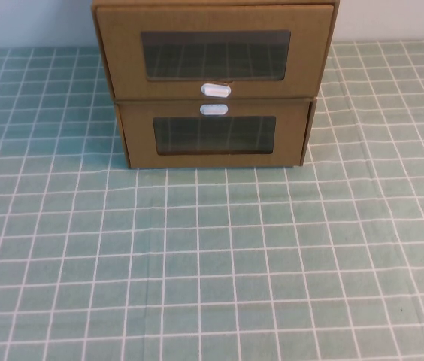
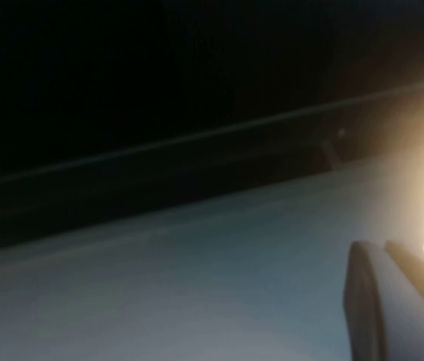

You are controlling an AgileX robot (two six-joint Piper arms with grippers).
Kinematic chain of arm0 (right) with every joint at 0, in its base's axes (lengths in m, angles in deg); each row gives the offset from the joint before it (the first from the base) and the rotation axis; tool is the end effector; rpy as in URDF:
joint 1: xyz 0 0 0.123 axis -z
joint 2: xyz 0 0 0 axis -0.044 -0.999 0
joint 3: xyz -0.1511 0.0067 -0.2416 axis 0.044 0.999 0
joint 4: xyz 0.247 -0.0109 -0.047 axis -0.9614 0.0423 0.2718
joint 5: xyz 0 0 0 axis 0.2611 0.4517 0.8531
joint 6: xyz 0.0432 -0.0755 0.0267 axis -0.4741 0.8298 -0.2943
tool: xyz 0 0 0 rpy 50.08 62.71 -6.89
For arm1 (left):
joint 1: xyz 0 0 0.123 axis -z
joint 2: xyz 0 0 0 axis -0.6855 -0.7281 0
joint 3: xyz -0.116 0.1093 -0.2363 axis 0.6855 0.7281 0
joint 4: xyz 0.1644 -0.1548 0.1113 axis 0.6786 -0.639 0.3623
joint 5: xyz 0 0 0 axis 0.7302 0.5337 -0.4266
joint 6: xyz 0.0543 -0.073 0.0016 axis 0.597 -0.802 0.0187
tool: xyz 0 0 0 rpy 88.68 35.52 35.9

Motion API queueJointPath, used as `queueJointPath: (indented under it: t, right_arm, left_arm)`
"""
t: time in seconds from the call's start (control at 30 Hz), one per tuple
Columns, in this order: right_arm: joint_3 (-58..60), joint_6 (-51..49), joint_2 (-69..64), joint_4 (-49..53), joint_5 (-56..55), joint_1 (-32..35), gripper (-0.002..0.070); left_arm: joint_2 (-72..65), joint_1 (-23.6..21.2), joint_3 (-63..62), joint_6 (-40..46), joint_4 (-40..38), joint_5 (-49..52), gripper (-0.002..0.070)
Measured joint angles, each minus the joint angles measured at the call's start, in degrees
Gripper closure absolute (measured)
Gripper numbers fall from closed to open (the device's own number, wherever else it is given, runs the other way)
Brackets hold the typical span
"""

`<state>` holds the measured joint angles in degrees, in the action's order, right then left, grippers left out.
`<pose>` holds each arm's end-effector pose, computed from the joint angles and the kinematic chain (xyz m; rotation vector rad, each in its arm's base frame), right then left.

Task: Open the shoe box
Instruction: 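Pull the top drawer of the cardboard box fully open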

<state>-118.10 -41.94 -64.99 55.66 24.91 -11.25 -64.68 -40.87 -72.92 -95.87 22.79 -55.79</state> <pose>-0.0759 -0.0188 0.4162 0.0710 0.2126 0.2385 -0.0323 0.0053 0.3893 -0.1142 0.4662 -0.3710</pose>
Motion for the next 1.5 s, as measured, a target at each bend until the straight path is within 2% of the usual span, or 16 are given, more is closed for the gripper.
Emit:
queueJointPath:
  t: [0.17,0.33,0.43,0.5,0.7,0.83,0.93,1.0,1.17,1.27,1.37,1.5]
  right_arm:
    - [-19.0,-1.1,-6.6,-3.4,16.8,0.0,0.0689]
    - [-35.0,-1.1,-19.2,-4.3,41.7,0.0,0.0689]
    - [-41.1,-1.1,-27.2,-4.3,54.7,0.0,0.0689]
    - [-43.1,-1.1,-31.9,-4.2,60.9,0.0,0.0689]
    - [-43.7,-1.2,-42.9,1.8,69.8,0.0,0.0689]
    - [-42.2,-1.1,-48.1,-0.2,71.4,-0.1,0.0689]
    - [-40.1,0.6,-52.3,-0.9,72.0,-2.7,0.0689]
    - [-39.2,4.4,-55.4,-0.9,72.1,-5.5,0.0689]
    - [-39.0,15.6,-64.9,-0.9,71.6,-15.4,0.0689]
    - [-39.0,19.5,-71.1,0.5,70.8,-20.1,0.0689]
    - [-39.0,21.1,-77.8,6.3,69.5,-23.8,0.0689]
    - [-39.0,21.7,-85.9,18.5,66.9,-27.7,0.0689]
  left_arm:
    - [-10.0,0.0,-16.1,-0.1,0.0,10.0,0.0680]
    - [-23.0,0.0,-33.3,-0.1,0.0,32.1,0.0680]
    - [-31.2,0.0,-41.2,0.7,0.0,46.5,0.0680]
    - [-36.6,0.0,-44.3,1.4,0.3,52.1,0.0680]
    - [-47.7,0.0,-45.7,2.1,1.6,57.0,0.0680]
    - [-54.3,0.0,-45.7,3.1,-4.6,57.3,0.0680]
    - [-58.7,0.0,-45.7,11.9,-12.9,59.2,0.0680]
    - [-61.8,0.0,-45.7,23.4,-23.1,61.4,0.0680]
    - [-70.8,0.0,-46.9,63.5,-55.2,69.0,0.0680]
    - [-77.9,0.0,-51.0,76.3,-66.8,73.8,0.0680]
    - [-85.3,0.8,-58.8,80.9,-70.2,77.2,0.0680]
    - [-95.9,3.7,-70.9,81.5,-67.3,81.7,0.0680]
